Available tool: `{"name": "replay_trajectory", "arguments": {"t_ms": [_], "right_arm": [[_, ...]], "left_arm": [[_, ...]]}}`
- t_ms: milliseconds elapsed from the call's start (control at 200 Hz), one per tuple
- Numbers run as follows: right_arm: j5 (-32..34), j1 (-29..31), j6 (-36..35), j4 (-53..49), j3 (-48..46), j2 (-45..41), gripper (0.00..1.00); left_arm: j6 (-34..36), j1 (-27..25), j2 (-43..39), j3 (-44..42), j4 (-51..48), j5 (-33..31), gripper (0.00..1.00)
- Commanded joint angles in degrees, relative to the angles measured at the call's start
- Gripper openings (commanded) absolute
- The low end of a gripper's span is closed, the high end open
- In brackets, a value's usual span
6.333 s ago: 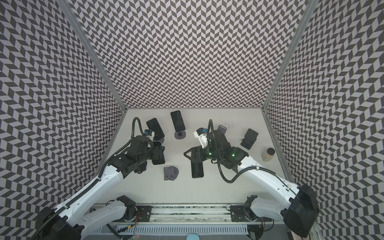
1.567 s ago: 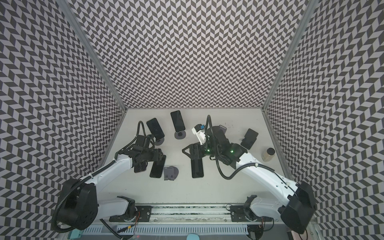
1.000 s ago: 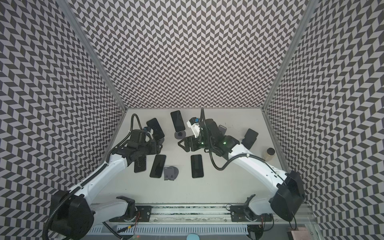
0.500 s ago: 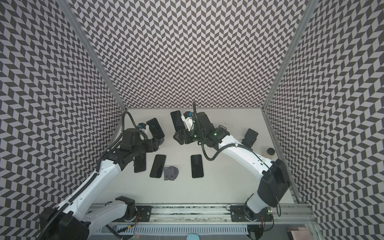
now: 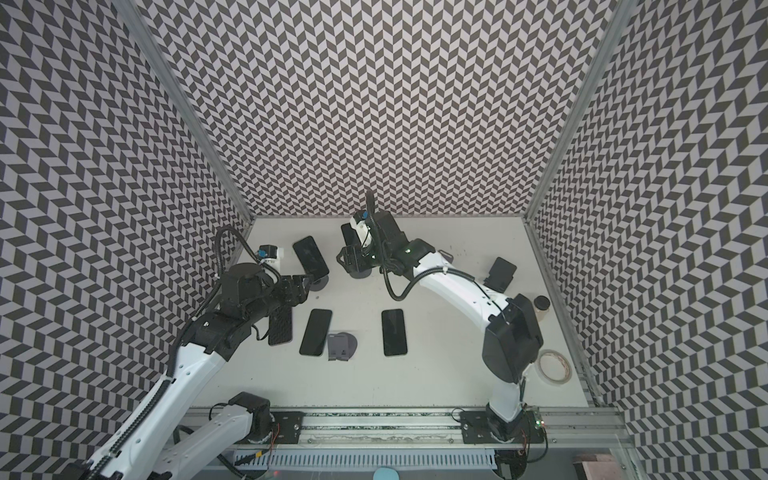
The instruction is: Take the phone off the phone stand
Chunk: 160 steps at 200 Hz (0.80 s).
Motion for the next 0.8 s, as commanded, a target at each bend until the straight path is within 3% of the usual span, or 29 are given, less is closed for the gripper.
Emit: {"name": "replay_trajectory", "arguments": {"t_ms": [0,796], "right_arm": [[3.0,-0.4,-1.1,1.3,2.8,1.5,0.8],[8.1,-2.9,1.7,2.4,14.4,15.6,0.82]], "left_arm": [[1.2,0.4,-1.5,-1.0,1.6,1.0,0.71],[4.0,-0.4,-2.5,-3.6,6.1,7.5,0.74]]}}
